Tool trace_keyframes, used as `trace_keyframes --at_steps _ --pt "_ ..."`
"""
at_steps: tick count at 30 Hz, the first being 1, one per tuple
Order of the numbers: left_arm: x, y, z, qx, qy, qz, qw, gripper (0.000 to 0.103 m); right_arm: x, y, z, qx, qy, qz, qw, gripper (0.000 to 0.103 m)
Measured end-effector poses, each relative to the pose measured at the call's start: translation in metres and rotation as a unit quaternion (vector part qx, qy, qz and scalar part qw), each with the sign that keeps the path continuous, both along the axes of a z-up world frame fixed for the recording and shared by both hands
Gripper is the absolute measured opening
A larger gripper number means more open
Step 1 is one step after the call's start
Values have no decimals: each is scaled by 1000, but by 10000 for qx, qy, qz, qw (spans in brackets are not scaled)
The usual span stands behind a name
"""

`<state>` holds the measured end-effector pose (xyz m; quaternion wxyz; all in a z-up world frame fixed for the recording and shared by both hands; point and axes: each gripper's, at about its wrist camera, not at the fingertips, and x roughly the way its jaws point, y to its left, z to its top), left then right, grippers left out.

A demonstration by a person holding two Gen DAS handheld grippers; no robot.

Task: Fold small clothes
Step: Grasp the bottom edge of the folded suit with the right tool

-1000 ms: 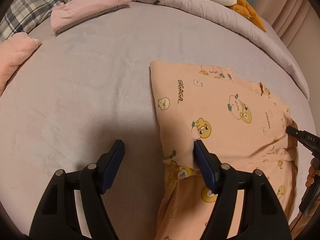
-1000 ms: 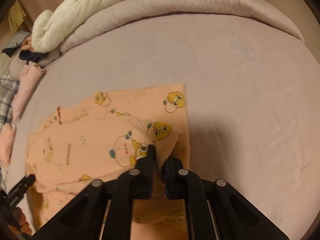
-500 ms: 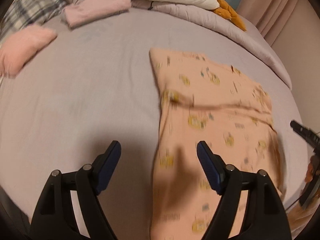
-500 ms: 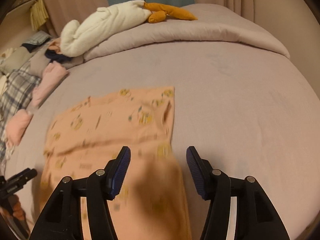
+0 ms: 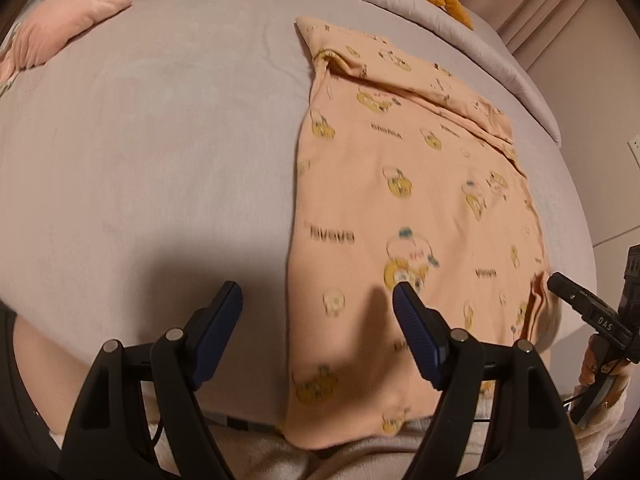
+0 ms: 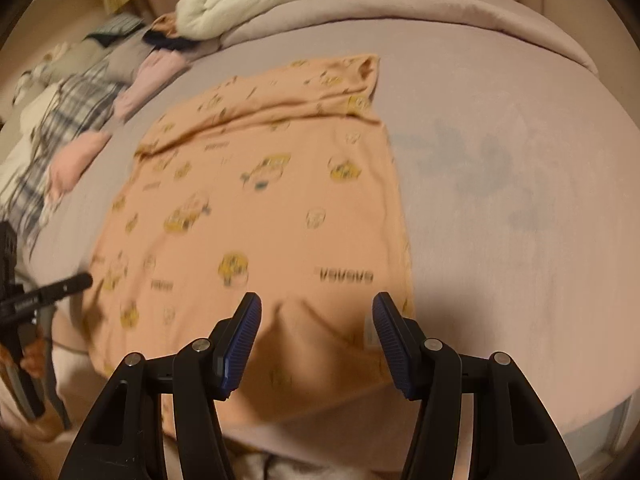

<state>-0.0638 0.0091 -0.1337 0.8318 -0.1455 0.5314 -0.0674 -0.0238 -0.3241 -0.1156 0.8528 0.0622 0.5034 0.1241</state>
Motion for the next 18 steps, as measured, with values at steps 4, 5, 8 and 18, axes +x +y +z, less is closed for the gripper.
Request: trace_keyframes --at_steps 4,5,8,18 --pt "-10 -1 -2 -245 14 -42 9997 76 -12 2 -5 80 49 286 9995 58" --pt "-12 1 -1 -293 11 7 9996 73 -14 4 -7 82 77 378 9992 58" --pt "-16 4 1 -389 6 40 9992 67 -19 15 -15 -25 102 636 9979 27" --pt "-21 9 9 -671 53 -152 9976 66 2 18 25 266 -570 580 9963 8"
